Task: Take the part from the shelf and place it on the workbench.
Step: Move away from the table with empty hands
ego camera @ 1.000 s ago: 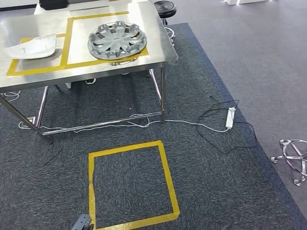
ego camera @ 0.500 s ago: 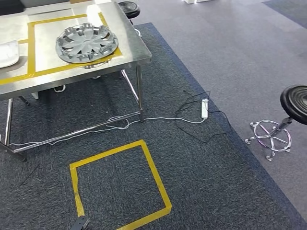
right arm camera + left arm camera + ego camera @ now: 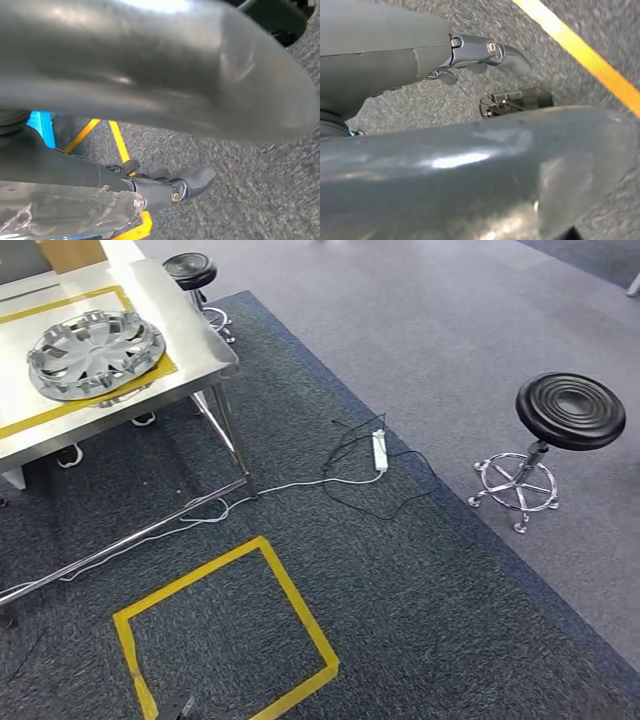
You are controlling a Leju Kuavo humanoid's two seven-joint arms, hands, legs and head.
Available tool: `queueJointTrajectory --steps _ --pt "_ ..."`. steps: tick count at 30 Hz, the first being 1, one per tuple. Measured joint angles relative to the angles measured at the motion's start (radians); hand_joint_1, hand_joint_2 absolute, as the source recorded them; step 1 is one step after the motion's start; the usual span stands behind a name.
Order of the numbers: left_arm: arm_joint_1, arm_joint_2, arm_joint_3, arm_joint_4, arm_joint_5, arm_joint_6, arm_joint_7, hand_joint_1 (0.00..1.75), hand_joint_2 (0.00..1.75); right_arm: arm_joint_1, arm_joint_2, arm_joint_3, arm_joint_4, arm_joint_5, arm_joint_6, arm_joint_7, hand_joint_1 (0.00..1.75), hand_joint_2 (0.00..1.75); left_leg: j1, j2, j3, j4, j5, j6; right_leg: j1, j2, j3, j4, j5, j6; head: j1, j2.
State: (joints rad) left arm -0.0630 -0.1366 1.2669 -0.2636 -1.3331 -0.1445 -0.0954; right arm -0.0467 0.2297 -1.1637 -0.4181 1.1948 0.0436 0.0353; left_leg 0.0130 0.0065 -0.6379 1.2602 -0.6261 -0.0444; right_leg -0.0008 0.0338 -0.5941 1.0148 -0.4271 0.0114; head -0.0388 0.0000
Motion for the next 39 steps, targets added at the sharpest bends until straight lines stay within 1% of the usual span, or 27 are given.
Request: queueJointTrajectory --steps 1,2,3,5,7,9,10,11,13,14,15,16,17,20,22,24,26,27,29,30,31,32,33,35,36,38,39 --pt "0.001 0.0 0.0 0.0 0.0 0.001 0.0 0.0 0.0 0.001 0.0 -0.001 0.0 0.002 0.0 0.0 0.0 0.0 0.0 -0.002 -0.01 0.015 0.009 0.001 0.0 0.014 0.0 0.0 0.001 0.0 0.0 0.0" --pt "0.001 0.0 0.0 0.0 0.0 0.003 0.0 0.0 0.0 0.002 0.0 -0.003 0.0 0.003 -0.001 -0.001 0.0 0.0 0.0 -0.004 -0.002 -0.008 0.036 0.002 0.0 0.029 0.0 0.001 0.002 0.002 0.0 0.0" --pt "0.001 0.0 0.0 0.0 0.0 0.004 -0.001 0.0 0.0 0.002 0.0 -0.006 0.0 0.004 -0.001 -0.001 0.0 0.0 0.001 -0.011 0.022 -0.063 0.075 0.004 -0.001 0.043 0.0 0.001 0.004 0.005 0.0 0.0" --pt "-0.001 0.0 0.0 0.0 0.0 0.004 -0.002 0.0 0.0 0.0 0.0 -0.009 0.0 0.007 -0.001 0.0 0.0 0.0 0.007 -0.061 0.081 -0.194 0.133 0.005 0.0 0.071 -0.005 0.006 0.007 0.013 0.0 0.0" --pt "-0.002 -0.003 0.0 0.0 0.0 0.001 -0.002 0.0 0.0 -0.001 0.0 -0.012 -0.001 0.008 -0.002 0.0 0.0 0.0 0.011 -0.097 0.106 -0.257 0.144 0.01 0.0 0.094 -0.015 0.009 0.012 0.024 -0.001 0.0" --pt "-0.003 -0.006 0.0 0.0 0.0 -0.002 -0.002 0.0 0.0 0.004 0.0 -0.015 -0.001 0.009 -0.003 0.001 0.0 0.0 0.01 -0.079 0.108 -0.261 0.145 0.022 -0.004 0.113 -0.026 0.006 0.018 0.036 -0.002 0.0" --pt "-0.003 -0.006 0.0 0.0 0.0 -0.003 -0.003 0.0 0.0 0.007 0.0 -0.017 -0.002 0.009 -0.004 0.001 0.0 0.0 0.01 -0.066 0.109 -0.263 0.147 0.029 -0.003 0.104 -0.031 0.011 0.014 0.041 -0.001 0.0" --pt "-0.004 -0.007 0.0 0.0 0.0 -0.003 -0.003 0.0 0.0 0.009 0.0 -0.019 -0.002 0.009 -0.004 0.002 0.0 0.0 0.011 -0.053 0.11 -0.264 0.149 0.035 -0.002 0.079 -0.044 0.035 -0.002 0.046 0.004 0.0" --pt "-0.002 -0.007 0.001 0.0 0.0 -0.004 -0.004 0.0 0.0 0.006 0.0 -0.019 -0.002 0.009 -0.004 0.002 0.0 0.0 0.009 -0.023 0.11 -0.266 0.15 0.043 0.0 0.01 -0.094 0.145 -0.065 0.053 0.012 0.0" --pt "0.0 -0.007 0.001 0.0 0.001 -0.004 -0.004 0.0 0.0 0.004 0.0 -0.019 -0.002 0.009 -0.004 0.002 0.0 0.0 0.007 -0.006 0.11 -0.266 0.149 0.045 -0.001 -0.012 -0.128 0.217 -0.1 0.057 0.014 0.0" --pt "0.002 -0.007 0.001 0.0 0.001 -0.004 -0.004 0.0 0.0 0.002 0.0 -0.019 -0.003 0.009 -0.004 0.002 0.0 0.0 0.006 0.011 0.111 -0.266 0.148 0.045 -0.002 -0.022 -0.153 0.273 -0.12 0.059 0.013 0.0" --pt "0.003 -0.007 0.001 0.0 0.0 -0.004 -0.004 0.0 0.0 0.002 0.0 -0.02 -0.003 0.009 -0.004 0.003 0.0 0.0 0.005 0.027 0.111 -0.266 0.147 0.045 -0.004 -0.027 -0.162 0.296 -0.123 0.061 0.014 0.0" --pt "0.002 -0.008 0.001 0.0 -0.001 -0.004 -0.004 0.0 0.0 0.003 0.0 -0.021 -0.003 0.009 -0.005 0.004 0.0 0.0 0.005 0.041 0.113 -0.265 0.146 0.043 -0.005 -0.031 -0.149 0.279 -0.108 0.061 0.014 0.0" --pt "-0.001 -0.015 0.001 0.0 -0.008 0.007 -0.002 0.0 0.0 0.002 0.0 -0.028 -0.005 0.008 -0.006 0.011 0.0 0.0 0.002 0.075 0.124 -0.265 0.136 0.032 -0.004 -0.08 -0.032 0.079 -0.027 0.056 0.014 0.0" --pt "-0.003 -0.019 0.0 0.0 -0.011 0.012 0.001 0.0 0.0 -0.002 -0.001 -0.034 -0.006 0.008 -0.006 0.016 0.0 0.0 -0.002 0.091 0.132 -0.267 0.131 0.021 0.0 -0.098 0.003 0.016 -0.013 0.043 0.012 0.0" --pt "-0.006 -0.022 0.0 0.0 -0.013 0.016 0.004 0.0 0.0 -0.002 -0.002 -0.04 -0.007 0.009 -0.006 0.02 0.0 0.0 -0.002 0.106 0.137 -0.273 0.132 0.01 0.003 -0.077 -0.001 0.015 -0.009 0.028 0.012 0.0" --pt "-0.009 -0.025 -0.002 0.0 -0.017 0.022 0.005 0.0 0.0 -0.001 -0.002 -0.045 -0.008 0.01 -0.005 0.023 0.0 0.0 0.001 0.083 0.131 -0.257 0.114 -0.001 0.001 -0.055 -0.003 0.009 -0.004 0.014 0.01 0.0" --pt "-0.009 -0.025 -0.003 0.0 -0.018 0.025 0.005 0.0 0.0 -0.002 -0.002 -0.046 -0.008 0.012 -0.005 0.023 0.0 0.0 0.002 0.057 0.114 -0.221 0.089 -0.003 -0.002 -0.043 -0.003 0.006 -0.001 0.008 0.008 0.0" --pt "-0.007 -0.025 -0.004 0.0 -0.019 0.027 0.005 0.0 0.0 -0.005 -0.002 -0.047 -0.008 0.02 -0.005 0.019 0.0 0.0 0.003 0.01 0.05 -0.089 0.024 -0.004 -0.003 -0.018 -0.005 0.005 0.001 0.001 0.004 0.0" --pt "-0.006 -0.025 -0.004 0.0 -0.018 0.026 0.005 0.0 0.0 -0.007 -0.002 -0.047 -0.008 0.024 -0.004 0.016 0.0 0.0 0.003 0.002 0.015 -0.025 0.003 -0.004 -0.002 -0.003 -0.005 0.005 0.002 -0.001 0.004 0.0" --pt "-0.005 -0.025 -0.004 0.0 -0.016 0.025 0.005 0.0 0.0 -0.007 -0.003 -0.047 -0.008 0.029 -0.004 0.012 0.0 0.0 0.003 -0.001 -0.008 0.013 0.001 -0.003 -0.001 0.012 -0.005 0.005 0.002 -0.001 0.004 0.0" --pt "-0.005 -0.025 -0.004 0.0 -0.013 0.023 0.005 0.0 0.0 -0.006 -0.003 -0.048 -0.008 0.033 -0.004 0.008 0.0 0.0 0.003 -0.004 -0.014 0.012 0.019 -0.002 -0.001 0.027 -0.005 0.005 0.002 -0.001 0.004 0.0" --pt "-0.005 -0.025 -0.004 0.0 -0.009 0.022 0.006 0.0 0.0 -0.006 -0.003 -0.048 -0.007 0.036 -0.003 0.006 0.0 0.0 0.003 -0.008 -0.001 -0.026 0.054 -0.001 -0.002 0.043 -0.004 0.005 0.003 0.0 0.004 0.0" --pt "-0.006 -0.024 -0.004 0.0 -0.006 0.022 0.005 0.0 0.0 -0.008 -0.003 -0.048 -0.004 0.04 -0.001 0.003 0.0 0.0 0.007 -0.047 0.055 -0.159 0.127 0.002 -0.002 0.072 -0.006 0.009 0.004 0.008 0.003 0.0" --pt "-0.007 -0.024 -0.004 0.0 -0.006 0.022 0.005 0.0 0.0 -0.01 -0.003 -0.048 -0.003 0.04 -0.001 0.003 0.0 0.0 0.01 -0.069 0.078 -0.212 0.146 0.003 -0.002 0.086 -0.009 0.012 0.005 0.013 0.003 0.0" --pt "-0.008 -0.025 -0.005 0.0 -0.007 0.023 0.004 0.0 0.0 -0.01 -0.003 -0.049 -0.001 0.041 -0.002 0.003 0.0 0.0 0.01 -0.09 0.095 -0.256 0.151 0.01 -0.003 0.108 -0.019 0.012 0.008 0.026 0.002 0.0" --pt "-0.009 -0.025 -0.005 0.0 -0.008 0.023 0.004 0.0 0.0 -0.008 -0.003 -0.049 0.0 0.041 -0.003 0.003 0.0 0.0 0.009 -0.08 0.095 -0.258 0.15 0.016 -0.005 0.118 -0.024 0.009 0.01 0.033 0.002 0.0"
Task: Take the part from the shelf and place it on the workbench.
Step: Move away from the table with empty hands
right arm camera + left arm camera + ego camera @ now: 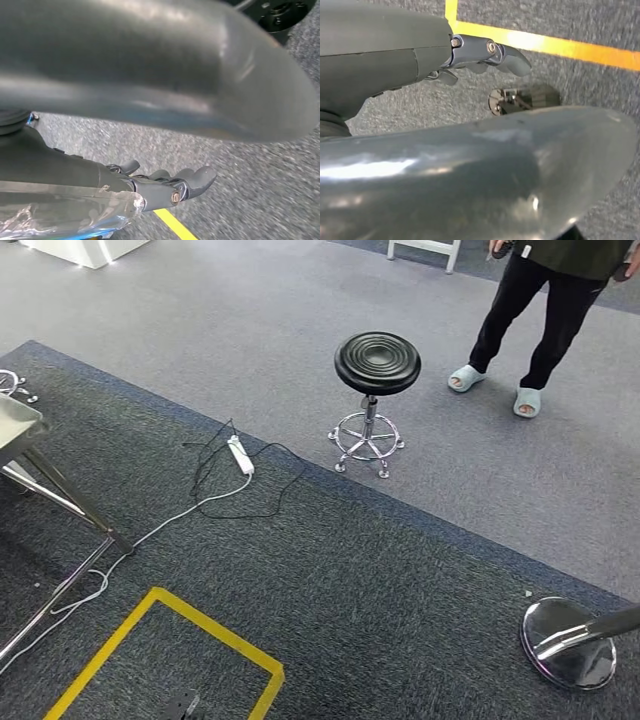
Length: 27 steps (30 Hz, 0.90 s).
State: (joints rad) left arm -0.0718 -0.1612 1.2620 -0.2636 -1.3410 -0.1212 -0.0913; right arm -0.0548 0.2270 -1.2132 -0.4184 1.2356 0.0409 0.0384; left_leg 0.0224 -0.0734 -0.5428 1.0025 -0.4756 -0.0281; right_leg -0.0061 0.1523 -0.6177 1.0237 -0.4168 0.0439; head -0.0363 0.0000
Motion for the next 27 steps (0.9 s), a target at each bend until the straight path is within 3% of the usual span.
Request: queueJointTrajectory --steps 1,2,3,5,7,8,10,12,14,16,18,20,22,23,24,25,27 --pt "-0.001 0.001 0.0 0.0 0.0 0.0 0.0 0.0 0.0 0.003 0.0 -0.001 0.001 0.001 0.0 0.0 0.0 0.0 0.0 0.011 0.001 -0.002 0.002 0.007 -0.001 -0.001 -0.003 0.0 0.0 0.005 0.0 0.0" --pt "-0.002 0.001 0.0 0.0 0.0 0.0 -0.001 0.0 0.0 0.005 0.0 -0.002 0.002 0.002 -0.001 0.0 0.0 0.0 0.0 0.023 0.002 -0.004 0.004 0.015 0.0 -0.022 -0.011 0.013 -0.009 0.01 0.002 0.0" --pt "-0.002 0.002 0.0 0.0 0.001 0.0 -0.003 0.0 0.0 0.004 -0.001 -0.003 0.003 0.003 0.0 0.0 0.0 0.0 0.001 0.037 0.004 -0.006 0.005 0.021 0.001 -0.053 -0.028 0.047 -0.03 0.014 0.006 0.0" --pt "0.001 0.004 0.0 0.0 0.004 -0.001 -0.005 0.0 0.0 -0.002 -0.001 -0.003 0.005 0.006 0.001 -0.001 0.0 0.0 -0.003 0.068 0.006 -0.007 0.004 0.029 0.003 -0.122 -0.088 0.174 -0.097 0.02 0.013 0.0" --pt "0.005 0.007 0.0 0.0 0.006 -0.002 -0.006 0.0 0.0 -0.007 -0.001 -0.003 0.007 0.008 0.003 -0.002 0.0 0.0 -0.007 0.101 0.009 -0.007 0.0 0.031 0.001 -0.143 -0.142 0.286 -0.139 0.024 0.013 0.0" --pt "0.004 0.008 0.0 0.0 0.007 -0.004 -0.007 0.0 0.0 -0.007 -0.001 -0.003 0.007 0.008 0.004 -0.002 0.0 0.0 -0.008 0.116 0.011 -0.007 -0.002 0.03 0.0 -0.146 -0.143 0.293 -0.132 0.025 0.013 0.0" --pt "0.002 0.009 0.0 0.0 0.007 -0.006 -0.008 0.0 0.0 -0.005 -0.001 -0.003 0.008 0.009 0.004 -0.002 0.0 0.0 -0.008 0.141 0.021 -0.007 -0.009 0.025 -0.001 -0.164 -0.081 0.186 -0.073 0.024 0.014 0.0" --pt "0.001 0.011 0.0 0.0 0.004 -0.009 -0.006 0.0 0.0 -0.008 -0.001 -0.003 0.009 0.01 0.005 -0.002 0.0 0.0 -0.013 0.161 0.032 -0.007 -0.018 0.016 0.001 -0.21 -0.007 0.056 -0.027 0.017 0.013 0.0" --pt "0.0 0.013 -0.001 0.0 -0.001 -0.011 -0.002 0.0 0.0 -0.012 -0.002 -0.004 0.011 0.01 0.008 -0.002 0.0 0.0 -0.018 0.178 0.04 -0.009 -0.023 0.004 0.006 -0.226 0.013 0.016 -0.019 0.004 0.012 0.0" --pt "-0.003 0.014 -0.006 0.0 -0.005 -0.012 0.002 0.0 0.0 -0.012 -0.003 -0.005 0.013 0.012 0.011 0.002 0.0 0.0 -0.016 0.19 0.046 -0.014 -0.025 -0.008 0.006 -0.2 0.01 0.012 -0.014 -0.01 0.011 0.0" --pt "-0.005 0.016 -0.013 0.0 -0.009 -0.012 0.001 0.0 0.0 -0.012 -0.004 -0.006 0.015 0.015 0.012 0.009 0.0 0.0 -0.011 0.154 0.036 0.014 -0.052 -0.017 0.002 -0.176 0.011 0.004 -0.009 -0.023 0.009 0.0" --pt "-0.004 0.017 -0.018 0.0 -0.011 -0.012 0.0 0.0 0.0 -0.015 -0.005 -0.006 0.016 0.016 0.014 0.014 0.0 0.0 -0.009 0.1 -0.017 0.126 -0.113 -0.018 0.0 -0.15 0.011 0.001 -0.006 -0.031 0.003 0.0" --pt "0.0 0.018 -0.018 0.0 -0.012 -0.012 0.0 0.0 0.0 -0.017 -0.005 -0.007 0.018 0.016 0.015 0.019 0.0 0.0 -0.01 0.081 -0.088 0.255 -0.156 -0.018 0.001 -0.119 0.01 0.001 -0.006 -0.034 -0.001 0.0" --pt "0.002 0.018 -0.018 0.0 -0.012 -0.011 0.0 0.0 0.0 -0.016 -0.006 -0.008 0.019 0.016 0.015 0.021 0.0 0.0 -0.01 0.078 -0.106 0.278 -0.15 -0.017 0.001 -0.103 0.01 0.001 -0.005 -0.034 -0.001 0.0" --pt "0.002 0.019 -0.018 0.0 -0.012 -0.01 0.001 0.0 0.0 -0.015 -0.007 -0.009 0.019 0.017 0.016 0.022 0.0 0.0 -0.009 0.075 -0.106 0.262 -0.124 -0.016 0.0 -0.086 0.011 0.001 -0.005 -0.033 -0.001 0.0" --pt "0.002 0.019 -0.019 0.0 -0.012 -0.008 0.003 0.0 0.0 -0.014 -0.007 -0.01 0.02 0.017 0.017 0.022 0.0 0.0 -0.008 0.068 -0.087 0.21 -0.083 -0.015 -0.001 -0.07 0.012 0.002 -0.004 -0.03 -0.001 0.0" --pt "0.0 0.02 -0.019 0.0 -0.011 -0.004 0.007 0.0 0.0 -0.016 -0.008 -0.012 0.021 0.017 0.02 0.022 0.0 0.0 0.0 0.023 -0.034 0.078 -0.017 -0.015 -0.002 -0.04 0.009 0.007 -0.003 -0.021 -0.002 0.0"
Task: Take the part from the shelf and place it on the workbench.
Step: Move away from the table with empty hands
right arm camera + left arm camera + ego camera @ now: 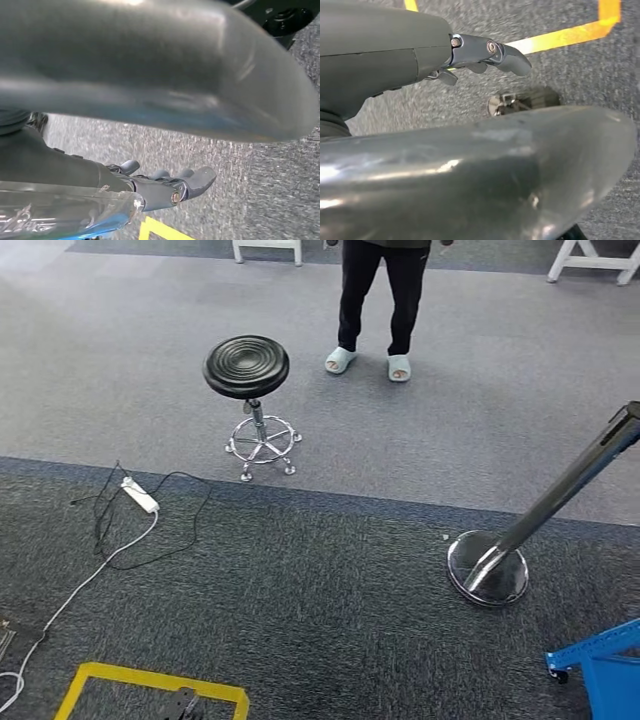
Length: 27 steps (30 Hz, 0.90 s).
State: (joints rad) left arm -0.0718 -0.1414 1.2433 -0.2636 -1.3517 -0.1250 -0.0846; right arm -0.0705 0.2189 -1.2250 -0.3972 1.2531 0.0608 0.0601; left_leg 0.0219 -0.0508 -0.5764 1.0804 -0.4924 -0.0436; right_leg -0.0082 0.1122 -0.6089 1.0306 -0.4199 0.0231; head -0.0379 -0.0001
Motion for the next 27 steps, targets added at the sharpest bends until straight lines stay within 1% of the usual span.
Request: queueJointTrajectory --steps 1,2,3,4,5,6,7,8,9,10,11,12,13,14,15,16,17,18,19,20,21,22,23,24,25,26,27 --pt "-0.001 0.0 0.0 0.0 0.006 0.002 0.0 0.0 0.0 -0.001 0.0 0.0 0.0 0.0 0.001 0.0 0.0 0.0 0.003 -0.022 0.019 -0.046 0.015 0.001 0.0 0.013 -0.004 0.002 0.001 0.006 0.0 0.0" --pt "-0.002 -0.001 0.001 0.0 0.019 0.004 -0.004 0.0 0.0 -0.001 -0.001 -0.001 0.0 -0.001 0.001 0.0 0.0 0.0 0.003 -0.036 0.028 -0.068 0.017 0.004 -0.001 0.025 -0.009 0.002 0.002 0.014 -0.001 0.0" --pt "-0.004 -0.003 0.004 0.0 0.038 0.008 -0.014 0.0 0.0 0.001 -0.002 -0.002 0.001 -0.003 0.001 0.002 0.0 0.0 0.002 -0.034 0.03 -0.075 0.015 0.01 -0.002 0.036 -0.015 0.001 0.005 0.021 -0.001 0.0" --pt "-0.005 -0.005 0.008 0.0 0.057 0.012 -0.031 0.0 0.0 0.004 -0.002 -0.004 0.001 -0.007 0.0 0.007 0.0 0.0 0.001 -0.023 0.03 -0.075 0.017 0.018 -0.006 0.045 -0.018 -0.004 0.008 0.027 -0.001 0.0" --pt "-0.008 -0.007 0.011 0.0 0.069 0.018 -0.052 0.0 0.0 0.007 -0.002 -0.007 0.001 -0.012 -0.002 0.012 0.0 0.0 0.0 -0.011 0.03 -0.076 0.019 0.026 -0.006 0.037 -0.022 -0.001 0.005 0.033 0.0 0.0" --pt "-0.009 -0.008 0.013 0.0 0.072 0.023 -0.072 0.0 0.0 0.009 -0.002 -0.01 0.001 -0.016 -0.003 0.017 0.0 0.0 0.0 0.002 0.031 -0.078 0.021 0.034 -0.005 0.011 -0.034 0.02 -0.008 0.036 0.004 0.0" --pt "-0.01 -0.008 0.014 0.0 0.065 0.026 -0.087 0.0 0.0 0.008 -0.001 -0.013 0.0 -0.018 -0.004 0.019 0.0 0.0 -0.001 0.016 0.032 -0.08 0.022 0.041 -0.003 -0.024 -0.054 0.063 -0.034 0.039 0.008 0.0" --pt "-0.008 -0.008 0.013 0.0 0.055 0.027 -0.093 0.0 0.0 0.006 -0.001 -0.014 0.0 -0.019 -0.005 0.019 0.0 0.0 -0.005 0.031 0.033 -0.08 0.022 0.045 -0.001 -0.064 -0.083 0.125 -0.068 0.04 0.012 0.0" --pt "-0.005 -0.008 0.011 0.0 0.046 0.028 -0.095 0.0 0.0 0.004 -0.001 -0.015 0.0 -0.018 -0.005 0.018 0.0 0.0 -0.009 0.048 0.034 -0.08 0.02 0.048 -0.001 -0.089 -0.117 0.198 -0.104 0.042 0.014 0.0" --pt "-0.002 -0.008 0.01 0.0 0.039 0.028 -0.094 0.0 0.0 0.003 -0.001 -0.016 0.0 -0.017 -0.004 0.017 0.0 0.0 -0.012 0.065 0.034 -0.079 0.019 0.049 -0.001 -0.1 -0.146 0.259 -0.129 0.043 0.014 0.0" --pt "0.001 -0.008 0.009 0.0 0.035 0.028 -0.092 0.0 0.0 0.003 -0.001 -0.016 0.0 -0.016 -0.004 0.016 0.0 0.0 -0.014 0.082 0.035 -0.079 0.018 0.05 -0.002 -0.105 -0.159 0.289 -0.135 0.043 0.014 0.0" --pt "0.001 -0.008 0.008 0.0 0.034 0.029 -0.088 0.0 0.0 0.005 -0.001 -0.016 0.0 -0.014 -0.003 0.014 0.0 0.0 -0.015 0.096 0.036 -0.079 0.016 0.05 -0.001 -0.107 -0.155 0.288 -0.126 0.042 0.014 0.0" --pt "0.0 -0.008 0.007 0.0 0.034 0.03 -0.077 0.0 0.0 0.007 -0.001 -0.017 0.0 -0.011 -0.002 0.011 0.0 0.0 -0.015 0.108 0.039 -0.079 0.014 0.048 -0.001 -0.112 -0.124 0.237 -0.098 0.041 0.015 0.0" --pt "-0.002 -0.009 0.007 0.0 0.036 0.032 -0.06 0.0 0.0 0.008 -0.001 -0.017 0.0 -0.005 0.001 0.005 0.0 0.0 -0.016 0.119 0.043 -0.079 0.011 0.046 0.0 -0.128 -0.08 0.162 -0.064 0.039 0.015 0.0" --pt "-0.004 -0.009 0.007 0.0 0.039 0.034 -0.04 0.0 0.0 0.007 -0.001 -0.017 0.0 0.002 0.004 0.0 0.0 0.0 -0.018 0.129 0.048 -0.079 0.007 0.041 0.002 -0.15 -0.038 0.093 -0.04 0.035 0.014 0.0" --pt "-0.005 -0.009 0.007 0.0 0.042 0.034 -0.021 0.0 0.0 0.004 -0.001 -0.016 0.0 0.009 0.007 -0.005 0.0 0.0 -0.019 0.139 0.053 -0.079 0.003 0.036 0.004 -0.168 -0.005 0.037 -0.021 0.03 0.013 0.0" --pt "-0.006 -0.009 0.007 0.0 0.045 0.032 -0.006 0.0 0.0 0.002 -0.002 -0.015 0.0 0.015 0.009 -0.007 0.0 0.0 -0.021 0.147 0.058 -0.08 0.0 0.031 0.008 -0.179 0.009 0.012 -0.017 0.024 0.012 0.0" --pt "-0.006 -0.009 0.007 0.0 0.045 0.029 0.003 0.0 0.0 0.0 -0.002 -0.014 0.0 0.018 0.009 -0.006 0.0 0.0 -0.021 0.156 0.061 -0.082 -0.001 0.025 0.011 -0.177 0.008 0.008 -0.018 0.018 0.011 0.0" --pt "-0.008 -0.01 0.007 0.0 0.045 0.026 0.008 0.0 0.0 0.0 -0.004 -0.014 0.0 0.019 0.008 -0.002 0.0 0.0 -0.019 0.165 0.066 -0.085 -0.002 0.019 0.013 -0.165 0.007 0.005 -0.017 0.012 0.011 0.0" --pt "-0.01 -0.01 0.006 0.0 0.043 0.023 0.01 0.0 0.0 0.001 -0.005 -0.014 0.0 0.018 0.007 0.004 0.0 0.0 -0.016 0.162 0.069 -0.086 -0.005 0.012 0.012 -0.153 0.007 0.0 -0.015 0.006 0.01 0.0" --pt "-0.011 -0.01 0.004 0.0 0.042 0.021 0.009 0.0 0.0 0.001 -0.006 -0.014 0.0 0.017 0.005 0.01 0.0 0.0 -0.014 0.145 0.066 -0.076 -0.016 0.007 0.01 -0.142 0.009 -0.006 -0.011 -0.001 0.009 0.0" --pt "-0.012 -0.01 0.003 0.0 0.039 0.019 0.007 0.0 0.0 0.001 -0.006 -0.015 0.0 0.016 0.003 0.015 0.0 0.0 -0.013 0.12 0.054 -0.046 -0.037 0.003 0.007 -0.131 0.013 -0.012 -0.007 -0.006 0.007 0.0" --pt "-0.011 -0.01 0.002 0.0 0.036 0.018 0.002 0.0 0.0 0.0 -0.006 -0.015 0.0 0.014 0.001 0.02 0.0 0.0 -0.012 0.09 0.028 0.007 -0.067 0.0 0.004 -0.118 0.015 -0.014 -0.004 -0.01 0.004 0.0" --pt "-0.009 -0.01 0.001 0.0 0.032 0.016 -0.004 0.0 0.0 -0.002 -0.007 -0.015 0.0 0.013 -0.001 0.023 0.0 0.0 -0.012 0.069 -0.007 0.077 -0.1 -0.001 0.003 -0.105 0.015 -0.015 -0.003 -0.012 0.003 0.0" --pt "-0.006 -0.01 0.0 0.0 0.028 0.016 -0.011 0.0 0.0 -0.003 -0.007 -0.015 0.0 0.012 -0.002 0.025 0.0 0.0 -0.012 0.06 -0.042 0.145 -0.126 -0.003 0.003 -0.09 0.014 -0.015 -0.003 -0.013 0.002 0.0" --pt "-0.003 -0.009 -0.002 0.0 0.026 0.015 -0.02 0.0 0.0 -0.003 -0.007 -0.016 0.0 0.01 -0.002 0.027 0.0 0.0 -0.012 0.056 -0.07 0.19 -0.134 -0.004 0.002 -0.074 0.015 -0.015 -0.004 -0.013 0.001 0.0" --pt "-0.001 -0.008 -0.003 0.0 0.029 0.017 -0.029 0.0 0.0 -0.002 -0.006 -0.016 0.0 0.008 -0.002 0.029 0.0 0.0 -0.011 0.054 -0.08 0.197 -0.12 -0.004 0.001 -0.057 0.016 -0.015 -0.004 -0.012 0.001 0.0"
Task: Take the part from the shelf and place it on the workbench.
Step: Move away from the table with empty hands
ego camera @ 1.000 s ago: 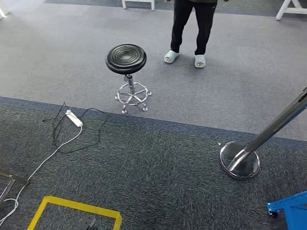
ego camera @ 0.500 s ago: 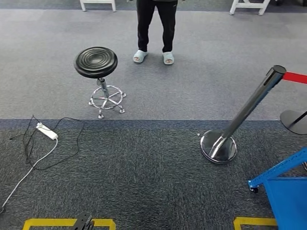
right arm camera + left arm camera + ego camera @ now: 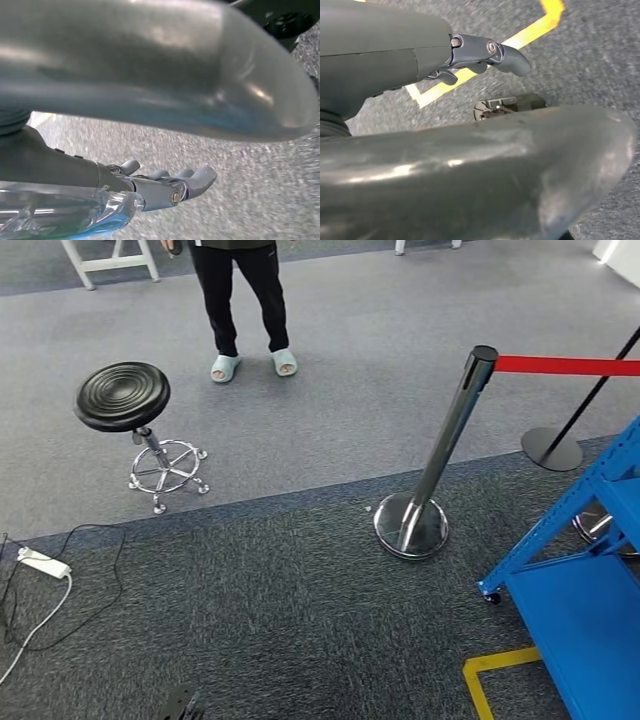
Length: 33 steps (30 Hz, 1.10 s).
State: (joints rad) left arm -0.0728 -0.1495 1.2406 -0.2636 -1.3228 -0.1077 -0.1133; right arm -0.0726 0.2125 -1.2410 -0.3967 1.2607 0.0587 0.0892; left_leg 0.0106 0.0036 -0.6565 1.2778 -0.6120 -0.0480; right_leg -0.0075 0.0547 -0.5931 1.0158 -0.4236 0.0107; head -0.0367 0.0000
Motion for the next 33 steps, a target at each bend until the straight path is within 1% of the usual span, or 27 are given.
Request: queueJointTrajectory --steps 1,2,3,4,5,6,7,8,9,10,12,13,14,15,16,17,19,20,21,23,24,25,27,29,30,31,33 --pt "0.001 0.001 -0.001 0.0 0.007 0.003 -0.008 0.0 0.0 0.001 0.0 -0.001 0.0 -0.003 0.0 0.001 0.0 0.0 0.001 -0.003 0.008 -0.031 0.033 -0.001 -0.002 0.016 0.001 0.0 0.0 0.002 0.0 0.0" --pt "0.001 0.002 -0.001 0.0 0.015 0.007 -0.015 0.0 0.0 0.002 0.001 -0.002 0.0 -0.005 0.0 0.001 0.0 0.0 0.004 -0.015 0.031 -0.09 0.075 -0.003 -0.004 0.032 0.002 0.001 0.0 0.006 0.0 0.0" --pt "0.001 0.001 -0.001 0.0 0.023 0.012 -0.019 0.0 0.0 0.002 0.002 -0.003 0.0 -0.007 0.0 0.001 0.0 0.0 0.01 -0.043 0.058 -0.16 0.112 -0.007 -0.005 0.047 0.001 0.004 -0.001 0.012 -0.002 0.0" --pt "0.001 0.001 0.0 0.0 0.029 0.014 -0.022 0.0 0.0 0.001 0.003 -0.004 -0.001 -0.008 0.001 0.002 0.0 0.0 0.016 -0.071 0.081 -0.215 0.134 -0.006 -0.005 0.062 -0.003 0.008 -0.002 0.019 -0.003 0.0" --pt "0.001 0.0 0.0 0.0 0.032 0.016 -0.024 0.0 0.0 0.0 0.003 -0.005 -0.001 -0.009 0.001 0.002 0.0 0.0 0.02 -0.092 0.094 -0.251 0.142 -0.003 -0.005 0.076 -0.009 0.011 -0.003 0.026 -0.004 0.0" --pt "0.0 -0.001 0.0 0.0 0.033 0.018 -0.025 0.0 0.0 0.001 0.003 -0.005 -0.001 -0.009 0.001 0.002 0.0 0.0 0.021 -0.103 0.099 -0.266 0.141 0.003 -0.006 0.088 -0.016 0.012 -0.002 0.034 -0.007 0.0" --pt "-0.001 -0.001 0.001 0.0 0.034 0.019 -0.025 0.0 0.0 0.004 0.004 -0.006 -0.001 -0.009 0.002 0.002 0.0 0.0 0.019 -0.094 0.1 -0.268 0.139 0.014 -0.009 0.101 -0.021 0.009 -0.001 0.041 -0.007 0.0" --pt "-0.002 -0.001 0.001 0.0 0.034 0.021 -0.025 0.0 0.0 0.008 0.004 -0.007 -0.001 -0.009 0.002 0.002 0.0 0.0 0.018 -0.081 0.101 -0.269 0.141 0.024 -0.011 0.098 -0.024 0.009 0.001 0.047 -0.006 0.0" --pt "-0.003 0.0 0.001 0.0 0.034 0.023 -0.025 0.0 0.0 0.012 0.004 -0.007 -0.001 -0.009 0.002 0.002 0.0 0.0 0.017 -0.068 0.102 -0.271 0.142 0.033 -0.011 0.076 -0.031 0.018 -0.006 0.051 -0.004 0.0" --pt "-0.003 0.0 0.002 0.0 0.034 0.024 -0.025 0.0 0.0 0.012 0.005 -0.008 -0.001 -0.009 0.003 0.003 0.0 0.0 0.016 -0.054 0.103 -0.273 0.144 0.04 -0.009 0.043 -0.044 0.046 -0.023 0.054 0.002 0.0" --pt "0.001 0.0 0.002 0.0 0.034 0.025 -0.025 0.0 0.0 0.007 0.006 -0.008 -0.001 -0.009 0.003 0.003 0.0 0.0 0.009 -0.022 0.105 -0.273 0.142 0.05 -0.005 -0.026 -0.1 0.165 -0.089 0.056 0.008 0.0" --pt "0.003 0.0 0.003 0.0 0.034 0.024 -0.024 0.0 0.0 0.004 0.006 -0.008 -0.001 -0.009 0.004 0.003 0.0 0.0 0.005 -0.005 0.106 -0.273 0.14 0.052 -0.005 -0.04 -0.133 0.234 -0.12 0.057 0.009 0.0" --pt "0.004 0.0 0.003 0.0 0.034 0.024 -0.021 0.0 0.0 0.003 0.007 -0.008 -0.001 -0.009 0.004 0.003 0.0 0.0 0.002 0.012 0.107 -0.273 0.138 0.054 -0.005 -0.045 -0.155 0.282 -0.137 0.057 0.009 0.0" --pt "0.004 0.0 0.003 0.0 0.035 0.025 -0.016 0.0 0.0 0.004 0.007 -0.009 -0.001 -0.009 0.005 0.003 0.0 0.0 0.0 0.027 0.109 -0.273 0.136 0.055 -0.005 -0.047 -0.159 0.296 -0.134 0.056 0.009 0.0" --pt "0.003 0.0 0.003 0.0 0.038 0.025 -0.01 0.0 0.0 0.006 0.007 -0.009 -0.002 -0.008 0.005 0.003 0.0 0.0 -0.002 0.04 0.113 -0.273 0.133 0.054 -0.004 -0.05 -0.141 0.267 -0.112 0.053 0.009 0.0" --pt "0.002 -0.001 0.003 0.0 0.04 0.024 -0.003 0.0 0.0 0.007 0.007 -0.009 -0.002 -0.006 0.006 0.002 0.0 0.0 -0.003 0.052 0.118 -0.273 0.13 0.053 -0.002 -0.061 -0.105 0.204 -0.079 0.049 0.01 0.0" --pt "0.001 -0.001 0.004 0.0 0.037 0.017 0.015 0.0 0.0 0.005 0.007 -0.009 -0.003 0.001 0.008 0.0 0.0 0.0 -0.007 0.073 0.129 -0.272 0.121 0.046 0.008 -0.105 -0.032 0.073 -0.029 0.037 0.009 0.0" --pt "0.0 0.0 0.003 0.0 0.031 0.011 0.024 0.0 0.0 0.003 0.007 -0.009 -0.004 0.006 0.008 -0.001 0.0 0.0 -0.009 0.083 0.133 -0.272 0.118 0.041 0.012 -0.12 -0.012 0.037 -0.019 0.032 0.009 0.0" --pt "0.0 0.0 0.003 0.0 0.025 0.004 0.03 0.0 0.0 0.002 0.007 -0.009 -0.004 0.01 0.008 -0.002 0.0 0.0 -0.011 0.091 0.136 -0.273 0.116 0.036 0.016 -0.124 -0.007 0.026 -0.019 0.026 0.008 0.0" --pt "-0.003 -0.001 0.002 0.0 0.02 -0.003 0.035 0.0 0.0 0.003 0.006 -0.009 -0.005 0.015 0.008 -0.004 0.0 0.0 -0.009 0.107 0.142 -0.277 0.113 0.025 0.017 -0.1 -0.008 0.021 -0.015 0.015 0.008 0.0" --pt "-0.004 -0.001 0.002 0.0 0.02 -0.005 0.035 0.0 0.0 0.004 0.006 -0.009 -0.006 0.016 0.008 -0.006 0.0 0.0 -0.007 0.1 0.143 -0.273 0.107 0.019 0.015 -0.088 -0.006 0.016 -0.012 0.01 0.007 0.0" --pt "-0.005 -0.001 0.002 0.0 0.02 -0.005 0.035 0.0 0.0 0.004 0.006 -0.009 -0.007 0.017 0.007 -0.007 0.0 0.0 -0.006 0.082 0.137 -0.254 0.092 0.013 0.012 -0.076 -0.003 0.01 -0.009 0.004 0.006 0.0" --pt "-0.004 0.0 0.002 0.0 0.019 -0.006 0.035 0.0 0.0 0.001 0.006 -0.009 -0.008 0.017 0.007 -0.009 0.0 0.0 -0.004 0.03 0.091 -0.155 0.037 0.006 0.008 -0.051 0.001 0.003 -0.005 -0.004 0.001 0.0" --pt "-0.001 0.001 0.002 0.0 0.016 -0.006 0.035 0.0 0.0 -0.001 0.006 -0.009 -0.008 0.016 0.007 -0.009 0.0 0.0 -0.003 0.006 0.024 -0.032 -0.009 0.004 0.007 -0.023 0.0 0.003 -0.004 -0.006 -0.002 0.0" --pt "0.001 0.001 0.002 0.0 0.015 -0.006 0.035 0.0 0.0 0.0 0.006 -0.009 -0.008 0.016 0.007 -0.009 0.0 0.0 -0.002 0.003 0.006 -0.005 -0.006 0.003 0.006 -0.008 0.0 0.003 -0.004 -0.006 -0.002 0.0" --pt "0.002 0.001 0.002 0.0 0.014 -0.006 0.035 0.0 0.0 0.002 0.006 -0.009 -0.008 0.016 0.007 -0.009 0.0 0.0 -0.001 0.0 0.005 -0.016 0.017 0.002 0.005 0.007 0.001 0.004 -0.004 -0.004 -0.002 0.0" --pt "0.002 0.003 0.0 0.0 0.012 -0.008 0.034 0.0 0.0 0.004 0.006 -0.009 -0.008 0.016 0.007 -0.009 0.0 0.0 0.004 -0.021 0.05 -0.128 0.095 -0.001 0.001 0.037 0.001 0.005 -0.002 0.003 -0.002 0.0"
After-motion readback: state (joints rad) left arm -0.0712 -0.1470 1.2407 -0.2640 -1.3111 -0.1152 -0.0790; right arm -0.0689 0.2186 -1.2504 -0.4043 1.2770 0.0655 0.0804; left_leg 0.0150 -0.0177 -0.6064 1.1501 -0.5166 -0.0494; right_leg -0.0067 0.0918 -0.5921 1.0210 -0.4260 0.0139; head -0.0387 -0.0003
